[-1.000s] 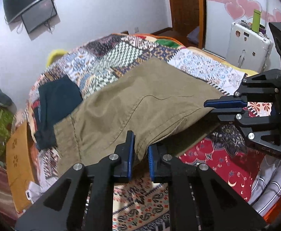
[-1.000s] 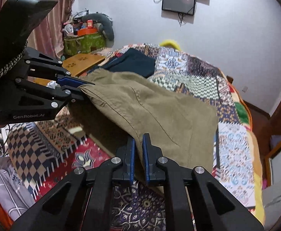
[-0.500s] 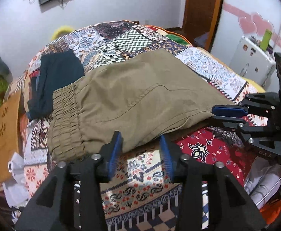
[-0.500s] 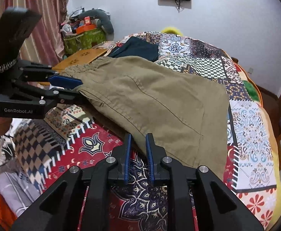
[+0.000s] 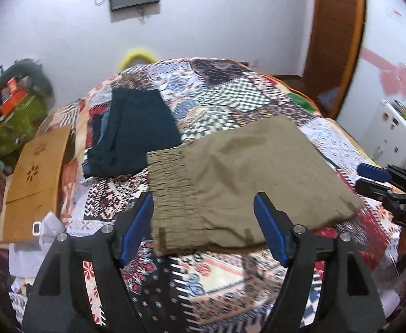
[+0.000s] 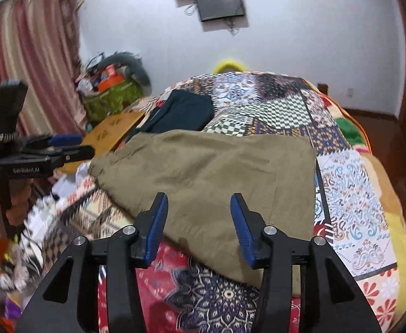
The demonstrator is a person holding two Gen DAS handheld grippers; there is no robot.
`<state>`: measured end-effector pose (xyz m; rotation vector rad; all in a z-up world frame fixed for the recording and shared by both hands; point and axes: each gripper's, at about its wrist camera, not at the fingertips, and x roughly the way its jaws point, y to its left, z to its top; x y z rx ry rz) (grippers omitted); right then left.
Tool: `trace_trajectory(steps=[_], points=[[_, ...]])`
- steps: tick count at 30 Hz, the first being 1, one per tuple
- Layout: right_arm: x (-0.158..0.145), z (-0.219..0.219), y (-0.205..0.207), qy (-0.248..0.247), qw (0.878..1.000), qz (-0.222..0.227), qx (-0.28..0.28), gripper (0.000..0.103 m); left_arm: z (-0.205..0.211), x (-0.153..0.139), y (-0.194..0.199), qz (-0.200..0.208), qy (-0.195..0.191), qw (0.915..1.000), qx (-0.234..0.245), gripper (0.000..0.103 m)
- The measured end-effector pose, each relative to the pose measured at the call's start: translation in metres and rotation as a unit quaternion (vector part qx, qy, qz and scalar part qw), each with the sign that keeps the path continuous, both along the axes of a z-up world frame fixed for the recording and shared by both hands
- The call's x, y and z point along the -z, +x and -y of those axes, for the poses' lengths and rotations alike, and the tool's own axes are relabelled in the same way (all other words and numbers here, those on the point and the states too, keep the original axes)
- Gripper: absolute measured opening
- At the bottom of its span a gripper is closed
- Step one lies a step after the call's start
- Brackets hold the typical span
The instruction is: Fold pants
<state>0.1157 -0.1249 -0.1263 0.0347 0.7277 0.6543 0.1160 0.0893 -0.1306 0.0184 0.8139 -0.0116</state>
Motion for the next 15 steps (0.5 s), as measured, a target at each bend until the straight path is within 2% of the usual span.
trace_trajectory(steps=[3, 8, 13, 15], points=[[0.008, 0.001, 0.011, 0.02, 0.999, -0.029, 0.013, 0.044, -0.011, 0.014, 0.012, -0.019, 0.006, 0.9995, -0.025, 0.075], [0.029, -0.006, 0.022, 0.015, 0.997, -0.069, 0.019, 0.047, -0.021, 0.048, 0.026, -0.067, -0.006, 0.9969, -0.04, 0.075], [0.057, -0.012, 0.028, -0.021, 0.994, -0.107, 0.005, 0.047, -0.023, 0.059, 0.027, -0.06, 0.016, 0.9968, -0.049, 0.077], [0.064, -0.008, 0.027, -0.029, 0.994, -0.109, 0.001, 0.047, -0.028, 0.06, 0.027, -0.058, 0.022, 0.9967, -0.052, 0.078]])
